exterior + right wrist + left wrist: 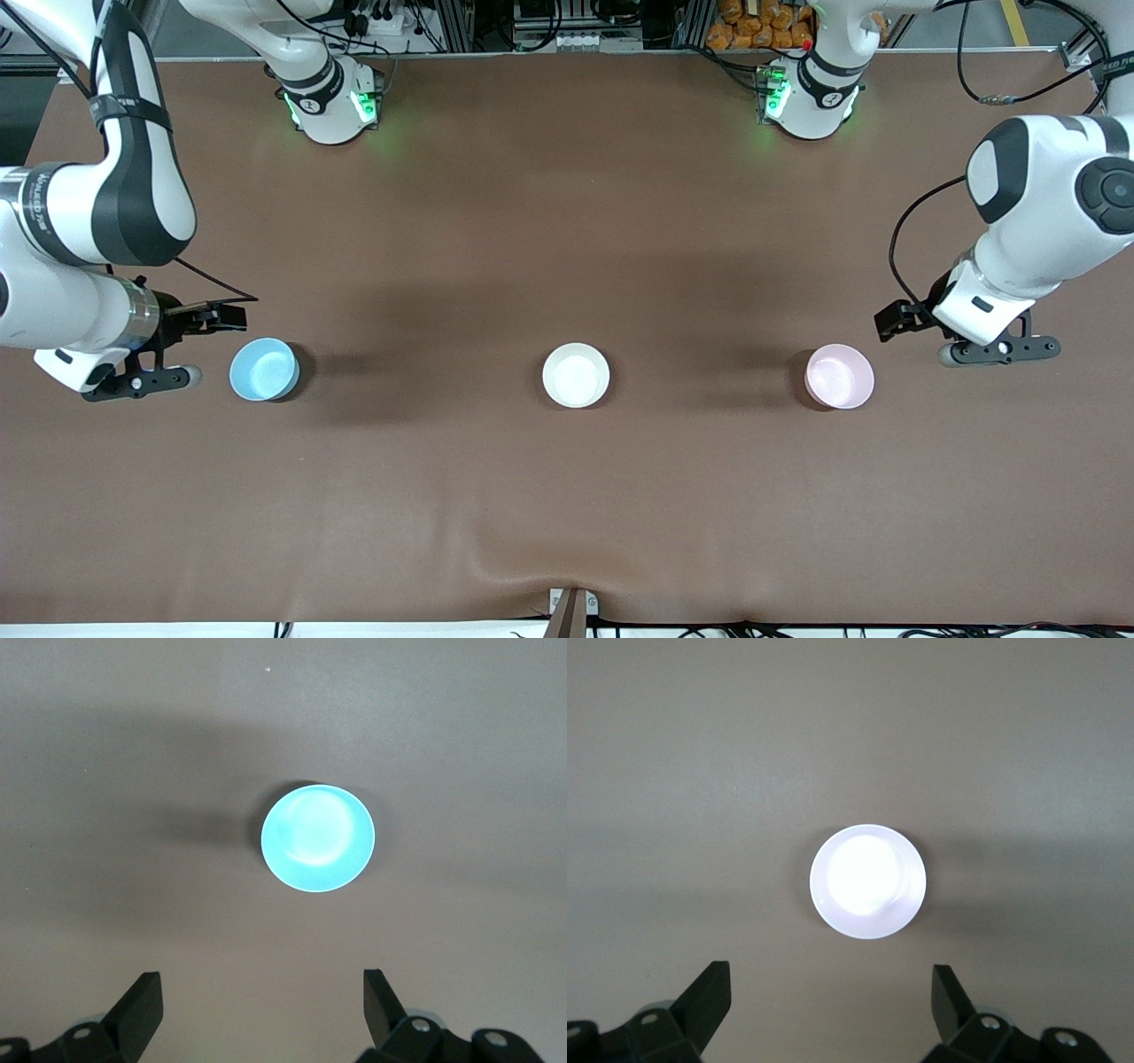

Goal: Stack pink and blue bowls on white bowl
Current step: 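Grasp the blue bowl with the right gripper while the left gripper grasps the pink bowl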

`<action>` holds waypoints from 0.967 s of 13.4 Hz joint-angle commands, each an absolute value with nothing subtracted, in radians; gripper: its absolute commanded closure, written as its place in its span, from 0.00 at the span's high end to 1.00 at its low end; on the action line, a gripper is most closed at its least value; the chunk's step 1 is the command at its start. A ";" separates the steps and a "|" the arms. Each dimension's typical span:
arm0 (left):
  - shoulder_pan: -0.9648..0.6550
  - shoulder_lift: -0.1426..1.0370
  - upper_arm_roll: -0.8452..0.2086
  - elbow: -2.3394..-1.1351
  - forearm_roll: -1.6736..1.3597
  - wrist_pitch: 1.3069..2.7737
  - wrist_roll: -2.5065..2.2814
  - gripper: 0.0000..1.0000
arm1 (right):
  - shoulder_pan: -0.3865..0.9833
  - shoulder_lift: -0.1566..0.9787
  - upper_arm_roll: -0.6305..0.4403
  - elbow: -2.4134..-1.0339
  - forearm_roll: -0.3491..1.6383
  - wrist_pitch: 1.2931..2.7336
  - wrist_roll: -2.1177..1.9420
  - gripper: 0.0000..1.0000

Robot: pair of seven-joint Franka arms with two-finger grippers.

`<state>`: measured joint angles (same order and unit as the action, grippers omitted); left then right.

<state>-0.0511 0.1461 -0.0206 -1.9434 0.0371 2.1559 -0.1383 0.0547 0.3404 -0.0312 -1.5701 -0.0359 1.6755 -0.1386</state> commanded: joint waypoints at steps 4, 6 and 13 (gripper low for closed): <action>-0.038 0.202 -0.023 -2.065 0.055 2.390 -0.153 1.00 | 0.029 0.344 -0.028 -1.557 -0.043 1.689 -0.233 1.00; -0.032 0.238 -0.023 -2.072 0.055 2.424 -0.153 1.00 | 0.049 0.383 -0.028 -1.557 -0.051 1.759 -0.236 1.00; 0.018 0.350 -0.023 -2.158 0.058 2.684 -0.129 1.00 | 0.012 0.488 -0.028 -1.557 -0.057 1.890 -0.291 1.00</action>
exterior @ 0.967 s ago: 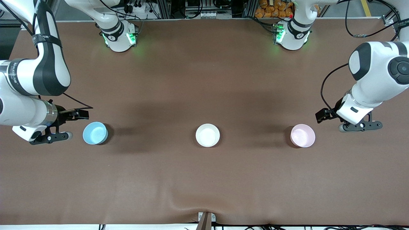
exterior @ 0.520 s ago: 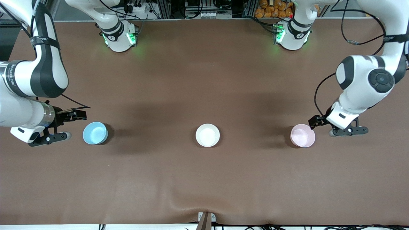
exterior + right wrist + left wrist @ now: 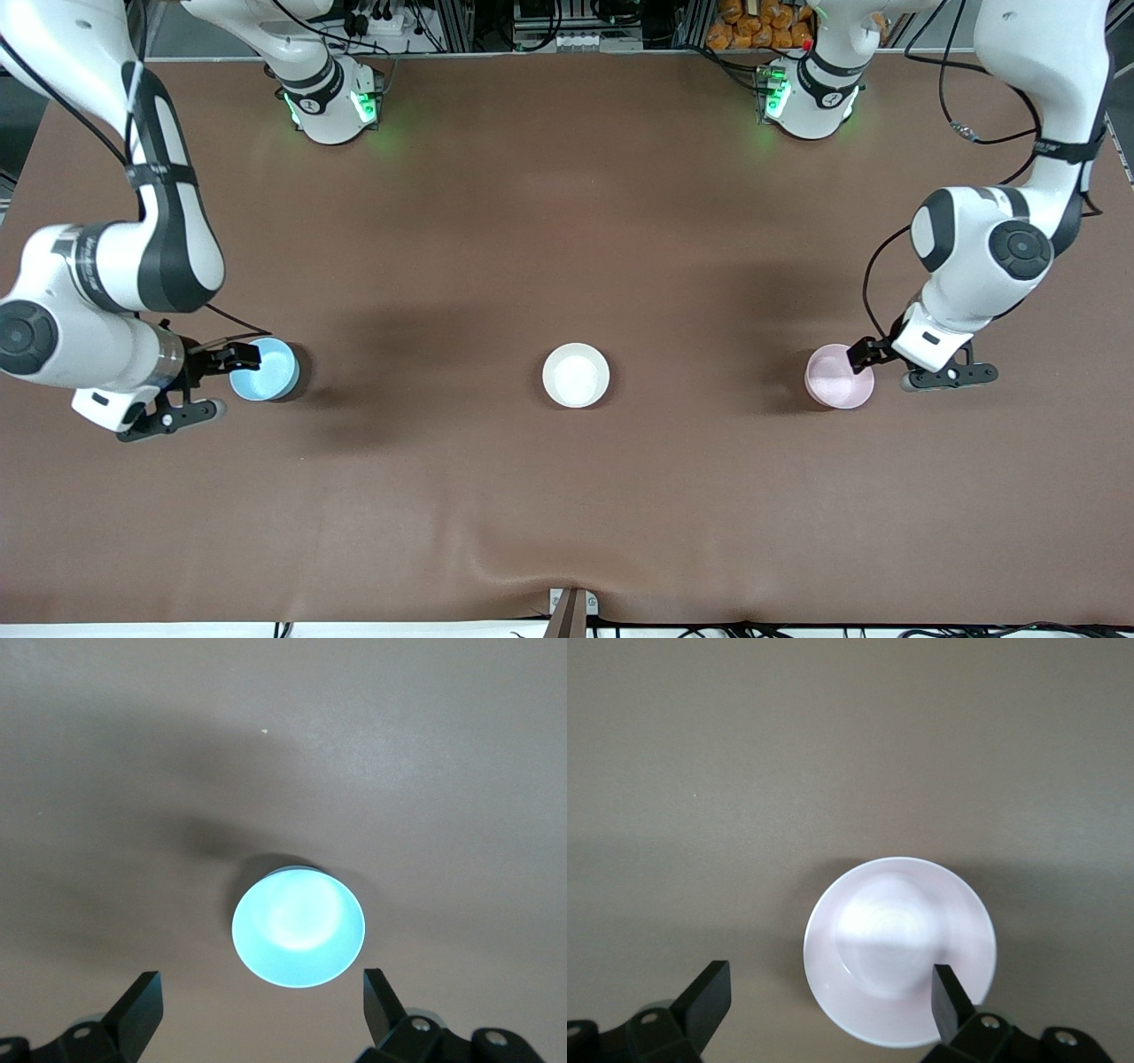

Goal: Stack pink and blue bowls on white bowl
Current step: 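Grasp the blue bowl with the right gripper while the left gripper grasps the pink bowl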

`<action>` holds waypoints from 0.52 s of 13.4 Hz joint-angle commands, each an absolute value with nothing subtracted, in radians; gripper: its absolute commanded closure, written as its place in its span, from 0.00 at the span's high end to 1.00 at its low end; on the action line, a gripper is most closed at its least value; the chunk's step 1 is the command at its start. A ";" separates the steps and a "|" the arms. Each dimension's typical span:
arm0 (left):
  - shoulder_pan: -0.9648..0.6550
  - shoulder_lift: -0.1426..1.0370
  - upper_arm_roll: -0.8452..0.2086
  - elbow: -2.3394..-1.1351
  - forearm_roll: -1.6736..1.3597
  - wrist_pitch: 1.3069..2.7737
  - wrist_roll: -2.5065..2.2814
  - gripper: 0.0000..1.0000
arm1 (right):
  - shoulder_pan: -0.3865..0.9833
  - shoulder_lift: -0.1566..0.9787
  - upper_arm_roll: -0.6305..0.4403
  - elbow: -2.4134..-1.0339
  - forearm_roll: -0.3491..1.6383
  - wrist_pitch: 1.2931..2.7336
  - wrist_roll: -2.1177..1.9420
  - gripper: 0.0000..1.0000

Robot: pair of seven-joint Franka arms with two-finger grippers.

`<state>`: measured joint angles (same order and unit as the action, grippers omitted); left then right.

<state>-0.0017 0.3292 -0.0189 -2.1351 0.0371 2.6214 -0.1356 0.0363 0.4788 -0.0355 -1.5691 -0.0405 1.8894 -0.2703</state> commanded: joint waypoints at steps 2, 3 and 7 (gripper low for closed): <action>0.018 0.382 -0.023 -2.158 0.058 2.714 -0.115 1.00 | -0.017 0.515 -0.028 -1.557 -0.054 1.894 -0.291 1.00; 0.018 0.394 -0.023 -2.158 0.058 2.718 -0.114 1.00 | -0.020 0.518 -0.028 -1.559 -0.055 1.902 -0.291 1.00; 0.017 0.448 -0.023 -2.158 0.058 2.775 -0.110 0.71 | -0.119 0.612 -0.028 -1.563 -0.041 1.936 -0.290 1.00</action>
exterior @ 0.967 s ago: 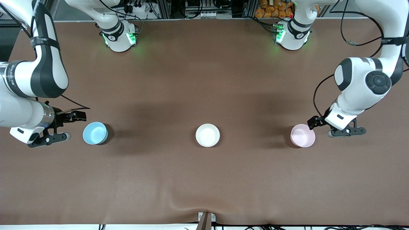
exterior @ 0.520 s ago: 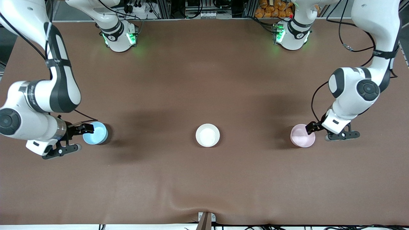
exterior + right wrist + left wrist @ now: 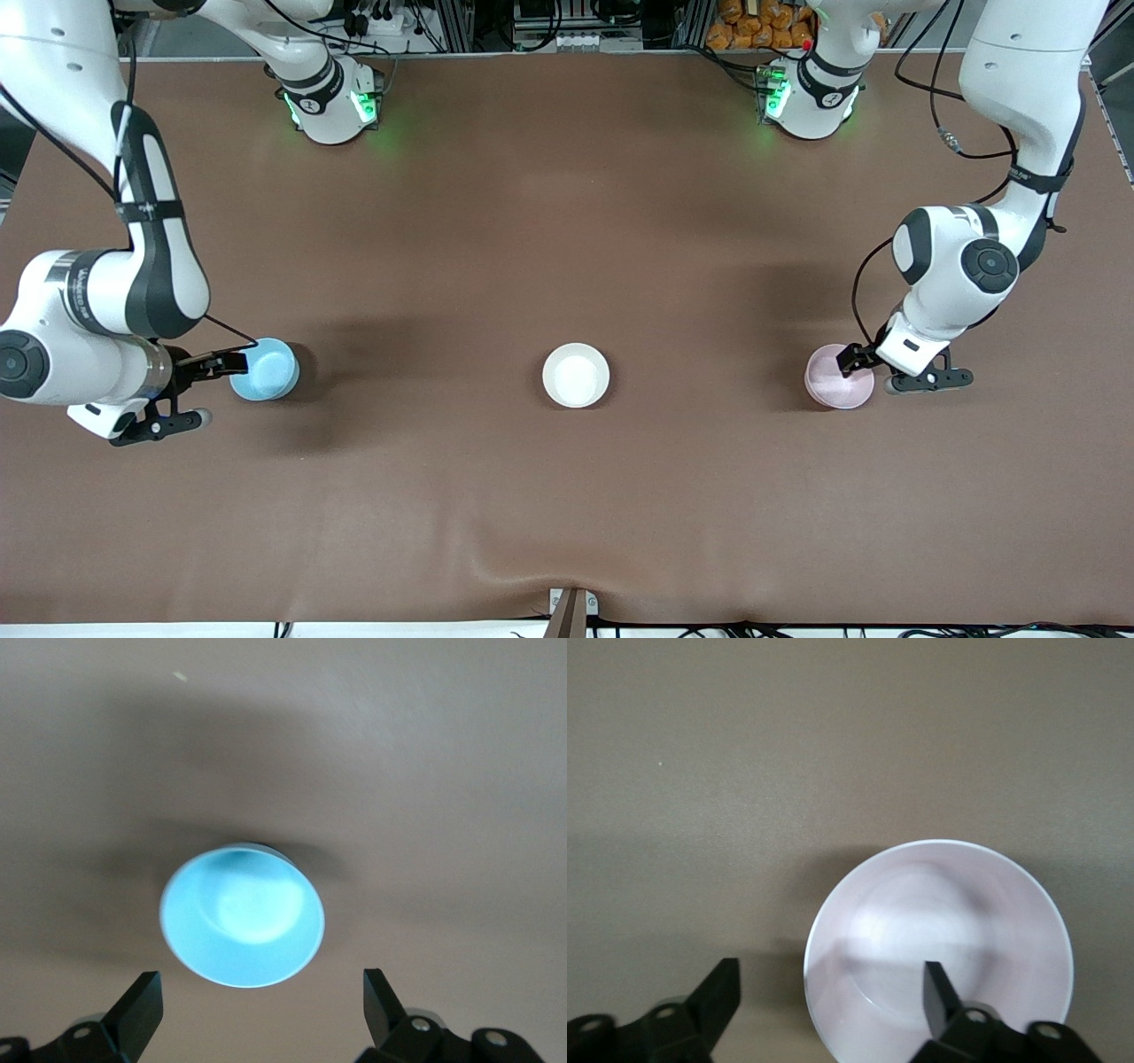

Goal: Stack pink and blue bowls on white bowl
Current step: 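Grasp the blue bowl with the right gripper while the left gripper grasps the pink bowl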

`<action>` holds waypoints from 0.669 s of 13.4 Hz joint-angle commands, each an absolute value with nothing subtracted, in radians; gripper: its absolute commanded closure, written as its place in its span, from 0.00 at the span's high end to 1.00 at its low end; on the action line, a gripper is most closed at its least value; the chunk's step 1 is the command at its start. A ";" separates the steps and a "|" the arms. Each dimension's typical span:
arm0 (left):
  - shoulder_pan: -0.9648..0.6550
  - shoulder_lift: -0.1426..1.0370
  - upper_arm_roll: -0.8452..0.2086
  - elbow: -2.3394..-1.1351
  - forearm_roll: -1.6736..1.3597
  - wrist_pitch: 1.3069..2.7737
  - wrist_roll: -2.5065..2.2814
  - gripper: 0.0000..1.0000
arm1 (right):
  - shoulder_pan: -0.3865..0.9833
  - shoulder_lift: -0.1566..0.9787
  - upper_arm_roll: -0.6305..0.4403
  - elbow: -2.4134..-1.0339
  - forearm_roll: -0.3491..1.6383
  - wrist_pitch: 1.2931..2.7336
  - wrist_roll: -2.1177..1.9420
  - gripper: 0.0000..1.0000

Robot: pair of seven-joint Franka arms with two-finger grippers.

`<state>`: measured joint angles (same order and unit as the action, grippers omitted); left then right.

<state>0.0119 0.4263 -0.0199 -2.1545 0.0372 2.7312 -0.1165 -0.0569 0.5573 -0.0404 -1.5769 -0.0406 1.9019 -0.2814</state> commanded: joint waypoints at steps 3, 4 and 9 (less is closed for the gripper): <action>0.028 0.463 -0.025 -2.160 0.058 2.793 -0.110 0.12 | -0.149 0.646 -0.028 -1.563 -0.020 1.993 -0.290 1.00; 0.028 0.462 -0.025 -2.160 0.058 2.793 -0.112 0.00 | -0.152 0.658 -0.028 -1.562 -0.020 1.994 -0.290 1.00; 0.017 0.454 -0.087 -2.157 0.057 2.792 -0.152 0.00 | -0.201 0.707 -0.028 -1.557 0.087 1.996 -0.290 1.00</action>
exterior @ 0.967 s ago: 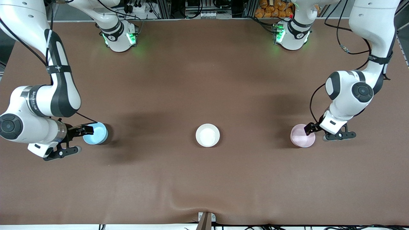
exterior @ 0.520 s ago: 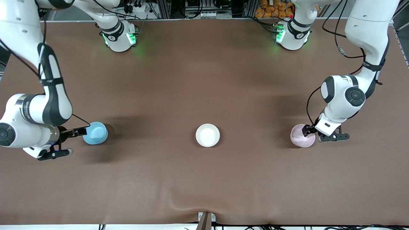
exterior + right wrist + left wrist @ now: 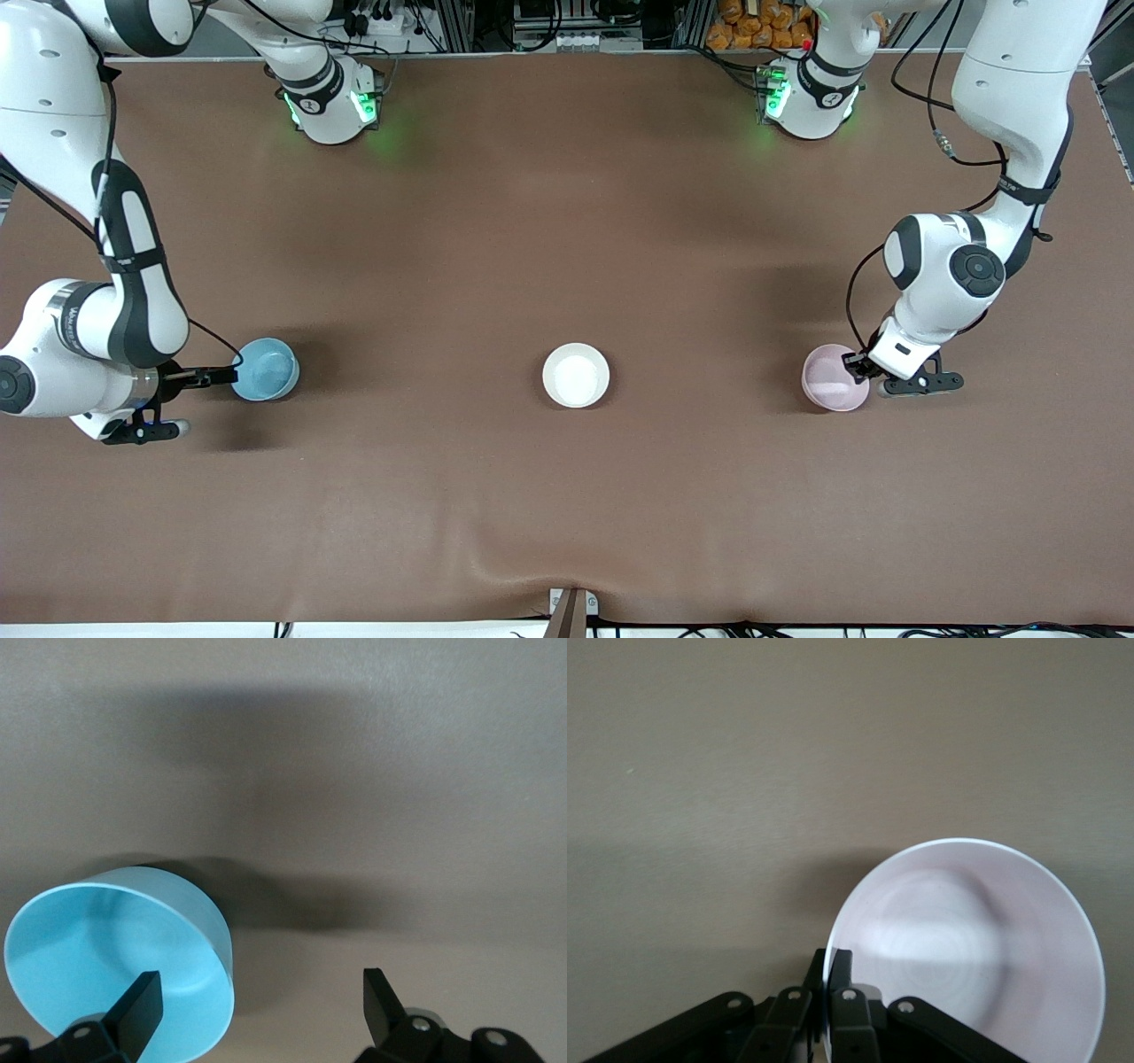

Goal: Stack pink and blue bowls on white bowl
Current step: 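Place the pink bowl onto the white bowl with the left gripper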

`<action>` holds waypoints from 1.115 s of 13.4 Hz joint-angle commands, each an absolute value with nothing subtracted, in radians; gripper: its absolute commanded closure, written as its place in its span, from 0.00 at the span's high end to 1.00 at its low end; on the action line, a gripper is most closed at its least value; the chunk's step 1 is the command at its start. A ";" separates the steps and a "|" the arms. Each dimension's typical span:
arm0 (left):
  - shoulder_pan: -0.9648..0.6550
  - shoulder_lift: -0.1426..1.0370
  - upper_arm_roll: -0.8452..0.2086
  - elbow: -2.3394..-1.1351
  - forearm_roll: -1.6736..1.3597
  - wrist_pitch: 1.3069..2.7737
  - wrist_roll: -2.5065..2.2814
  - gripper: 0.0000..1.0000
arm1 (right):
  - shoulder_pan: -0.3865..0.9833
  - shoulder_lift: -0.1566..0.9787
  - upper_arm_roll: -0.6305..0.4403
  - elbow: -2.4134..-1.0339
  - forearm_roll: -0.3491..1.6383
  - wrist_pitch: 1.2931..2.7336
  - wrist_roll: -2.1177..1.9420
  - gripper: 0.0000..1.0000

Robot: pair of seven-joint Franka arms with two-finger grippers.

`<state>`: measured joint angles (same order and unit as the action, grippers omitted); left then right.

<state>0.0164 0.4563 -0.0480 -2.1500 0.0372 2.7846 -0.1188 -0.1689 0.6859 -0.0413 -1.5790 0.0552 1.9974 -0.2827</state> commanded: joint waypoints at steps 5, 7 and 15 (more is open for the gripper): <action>-0.027 0.454 -0.225 -2.079 0.046 2.778 -0.366 0.00 | -0.192 0.726 -0.026 -1.566 0.110 2.000 -0.290 1.00; -0.110 0.456 -0.232 -2.027 0.045 2.760 -0.396 0.00 | -0.192 0.726 -0.026 -1.571 0.112 1.999 -0.291 1.00; -0.393 0.641 -0.229 -1.649 0.015 2.517 -0.696 0.00 | -0.187 0.726 -0.025 -1.595 0.113 1.990 -0.333 0.88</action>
<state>-0.3665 0.5781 -0.2380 -1.7349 0.0261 2.5413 -0.6675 -0.1833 0.7250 -0.0286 -1.5953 0.0980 1.9938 -0.3111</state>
